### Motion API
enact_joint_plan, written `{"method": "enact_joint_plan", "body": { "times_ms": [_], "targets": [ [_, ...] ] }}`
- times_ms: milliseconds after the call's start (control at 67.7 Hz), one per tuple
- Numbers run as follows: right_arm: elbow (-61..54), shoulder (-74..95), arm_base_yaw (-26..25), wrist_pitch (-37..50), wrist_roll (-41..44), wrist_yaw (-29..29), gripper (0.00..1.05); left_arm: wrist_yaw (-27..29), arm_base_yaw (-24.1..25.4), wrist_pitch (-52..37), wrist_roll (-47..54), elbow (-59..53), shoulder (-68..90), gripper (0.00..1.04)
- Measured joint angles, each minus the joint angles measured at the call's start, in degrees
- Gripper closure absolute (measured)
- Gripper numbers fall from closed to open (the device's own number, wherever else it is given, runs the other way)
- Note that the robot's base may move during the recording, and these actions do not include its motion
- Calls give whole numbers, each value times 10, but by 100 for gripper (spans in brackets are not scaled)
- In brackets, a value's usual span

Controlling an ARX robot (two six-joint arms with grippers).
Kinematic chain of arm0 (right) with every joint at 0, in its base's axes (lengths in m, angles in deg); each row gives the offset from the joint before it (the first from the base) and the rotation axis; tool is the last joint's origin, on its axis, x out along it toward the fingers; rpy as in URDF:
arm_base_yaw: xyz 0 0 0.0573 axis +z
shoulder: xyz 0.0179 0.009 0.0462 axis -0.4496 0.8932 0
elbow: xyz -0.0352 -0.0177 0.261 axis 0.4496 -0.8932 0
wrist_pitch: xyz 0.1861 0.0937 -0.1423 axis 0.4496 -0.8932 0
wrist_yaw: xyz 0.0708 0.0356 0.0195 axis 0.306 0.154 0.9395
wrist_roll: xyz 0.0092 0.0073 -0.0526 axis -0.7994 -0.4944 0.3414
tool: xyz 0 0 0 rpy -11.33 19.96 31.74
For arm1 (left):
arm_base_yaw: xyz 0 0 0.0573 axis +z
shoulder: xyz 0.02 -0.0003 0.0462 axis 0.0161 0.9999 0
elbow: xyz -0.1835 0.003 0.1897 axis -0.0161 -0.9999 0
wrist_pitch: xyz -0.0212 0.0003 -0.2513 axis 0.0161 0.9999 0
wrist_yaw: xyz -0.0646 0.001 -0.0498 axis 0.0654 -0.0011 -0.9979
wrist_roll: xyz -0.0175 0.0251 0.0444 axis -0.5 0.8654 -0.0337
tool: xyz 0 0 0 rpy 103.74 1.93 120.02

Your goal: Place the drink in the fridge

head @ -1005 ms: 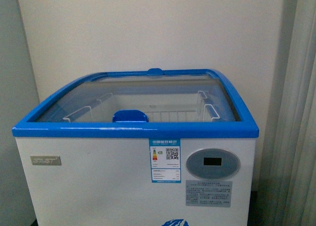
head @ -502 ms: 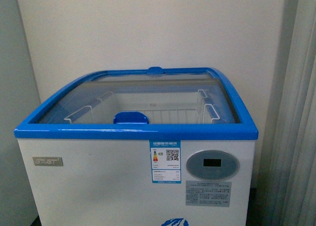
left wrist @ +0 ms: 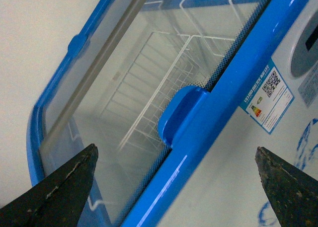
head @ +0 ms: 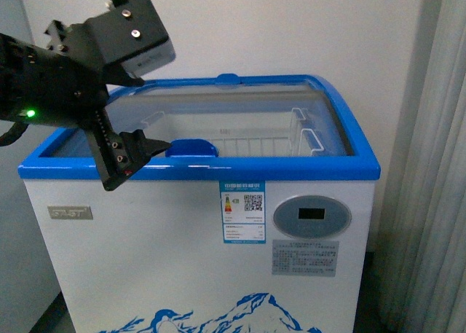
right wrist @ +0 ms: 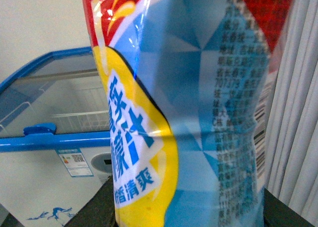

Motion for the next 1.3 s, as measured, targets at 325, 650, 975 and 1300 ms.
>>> {"method": "enact_joint_plan", "body": {
  "times_ms": [325,650,975,1300],
  "targets": [
    [0,0,0,0,0,0,65,10,-9,61,106,164,139,8],
    [0,0,0,0,0,0,65,20,-8,94,114,299,243,8],
    [0,0,0,0,0,0,65,48,-6,125,115,552,397,8],
    [0,0,0,0,0,-2,65,153,-10,153,108,864,586,8]
  ]
}}
